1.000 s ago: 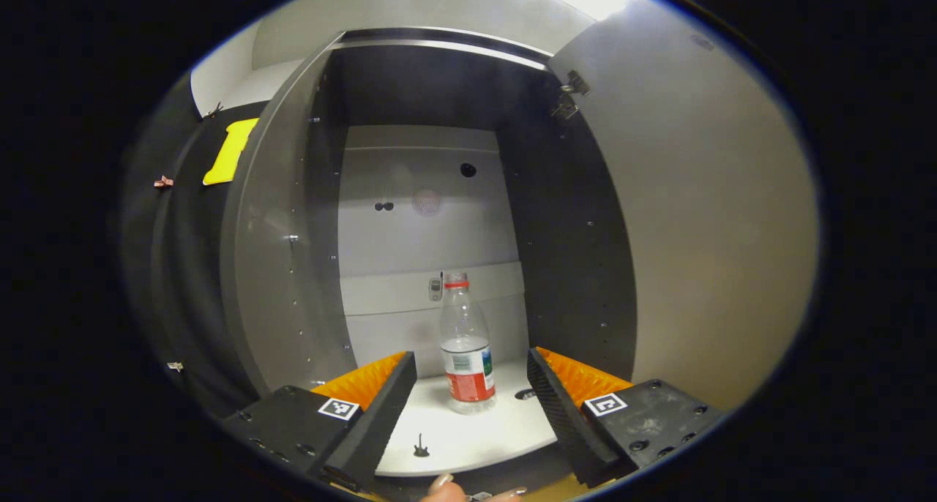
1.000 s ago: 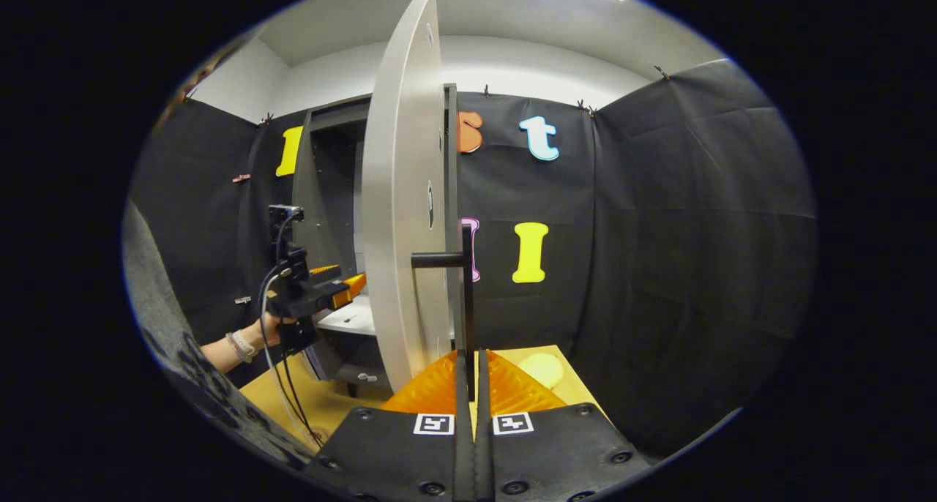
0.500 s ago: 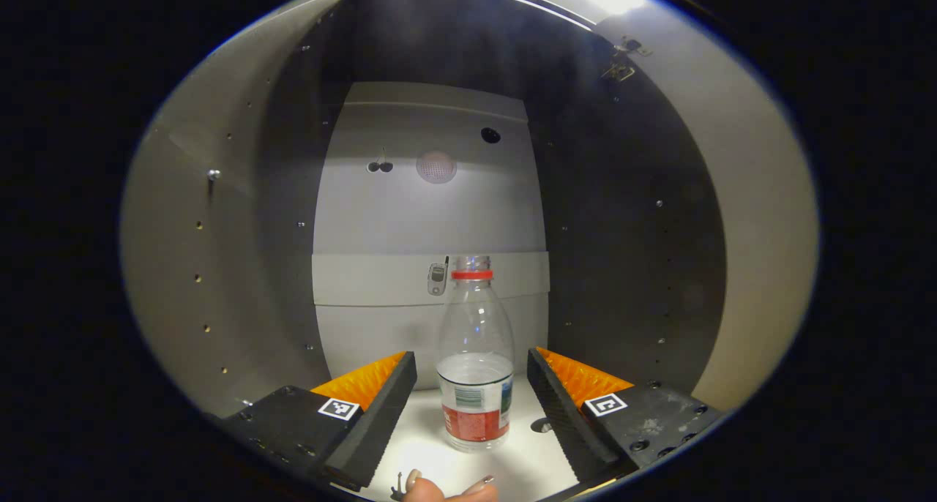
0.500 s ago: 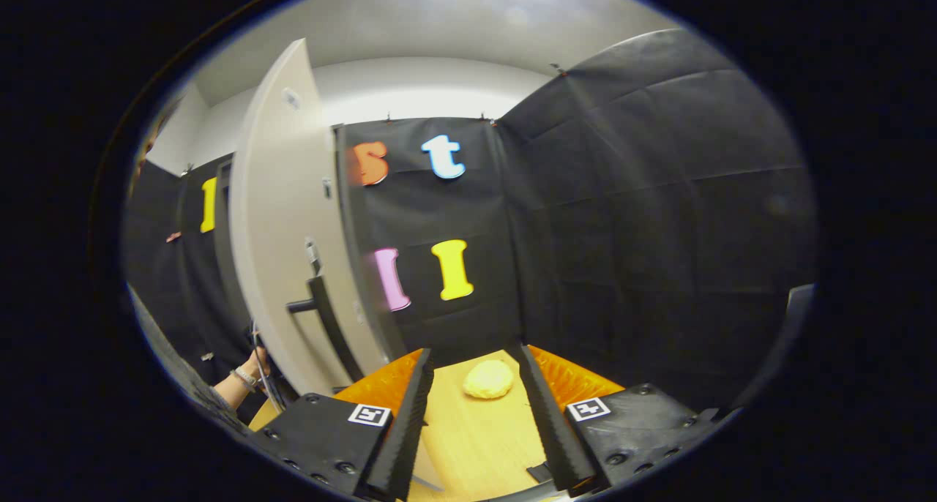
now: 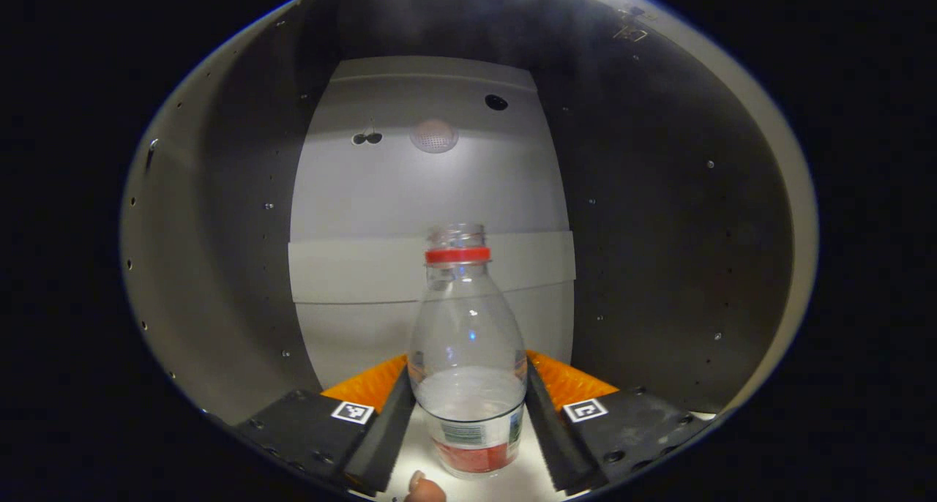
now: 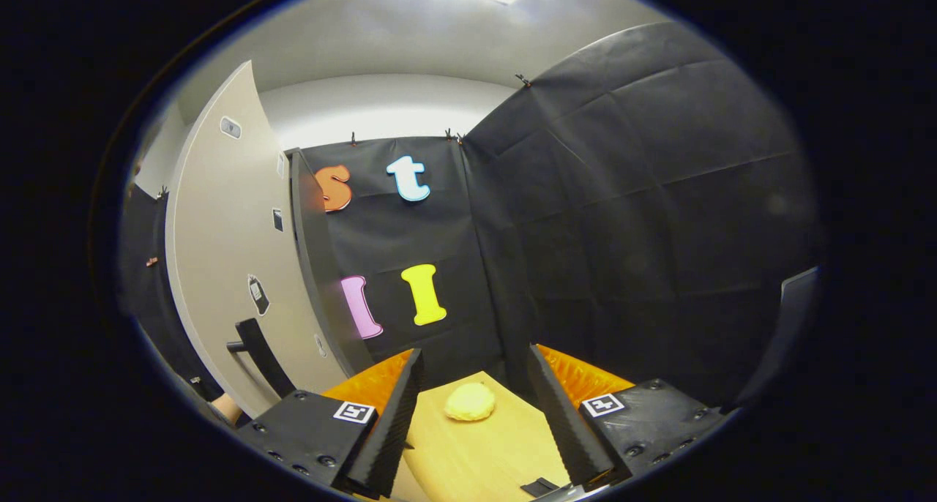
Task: Open the cabinet door with the right hand, grasp the bottle in the cabinet with the left hand and place it on the coaster, then close the cabinet door with the right hand.
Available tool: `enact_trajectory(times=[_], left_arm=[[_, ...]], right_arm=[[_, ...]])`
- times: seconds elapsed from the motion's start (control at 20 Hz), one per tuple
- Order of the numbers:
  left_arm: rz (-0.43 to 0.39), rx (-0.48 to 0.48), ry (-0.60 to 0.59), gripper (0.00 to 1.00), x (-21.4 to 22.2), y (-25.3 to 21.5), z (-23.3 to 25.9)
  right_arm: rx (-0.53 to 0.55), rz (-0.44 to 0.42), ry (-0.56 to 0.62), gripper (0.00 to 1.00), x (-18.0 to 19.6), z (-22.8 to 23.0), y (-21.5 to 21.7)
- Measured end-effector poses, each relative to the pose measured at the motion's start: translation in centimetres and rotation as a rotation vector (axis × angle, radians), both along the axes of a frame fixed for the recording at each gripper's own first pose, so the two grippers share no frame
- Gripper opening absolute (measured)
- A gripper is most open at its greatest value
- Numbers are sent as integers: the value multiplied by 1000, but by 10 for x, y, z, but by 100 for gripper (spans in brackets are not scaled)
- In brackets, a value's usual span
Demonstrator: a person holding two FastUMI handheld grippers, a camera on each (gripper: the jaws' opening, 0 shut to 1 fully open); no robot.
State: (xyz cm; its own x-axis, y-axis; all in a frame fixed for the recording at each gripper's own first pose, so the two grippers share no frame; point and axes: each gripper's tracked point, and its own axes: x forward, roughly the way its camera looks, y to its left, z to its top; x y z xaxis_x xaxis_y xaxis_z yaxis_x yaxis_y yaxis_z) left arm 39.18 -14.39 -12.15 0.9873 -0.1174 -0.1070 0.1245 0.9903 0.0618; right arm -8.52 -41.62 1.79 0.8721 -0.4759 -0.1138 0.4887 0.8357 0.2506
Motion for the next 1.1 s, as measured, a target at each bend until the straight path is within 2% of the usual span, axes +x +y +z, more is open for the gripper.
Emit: enact_trajectory(times=[0.15, 0.3, 0.45, 0.75, 0.95, 1.1], left_arm=[[-8, 15, -25, 79, -19, 1, 14], [-72, -1, -48, 79, -55, -5, 32], [-116, -19, -60, 79, -97, -2, 48], [-216, 2, -42, 79, -201, 13, 57], [-202, 43, -13, 79, -263, 45, 45], [-234, 37, 52, 79, -301, 60, 16]], right_arm=[[-28, 10, 2, 87, 5, 1, 6], [-112, 18, -13, 87, 3, 14, 19], [-193, 4, -25, 88, -6, 28, 36], [-265, 53, -6, 91, -29, 44, 99], [-289, 159, -22, 91, -28, 51, 159], [-314, 266, 9, 92, -15, 38, 202]])
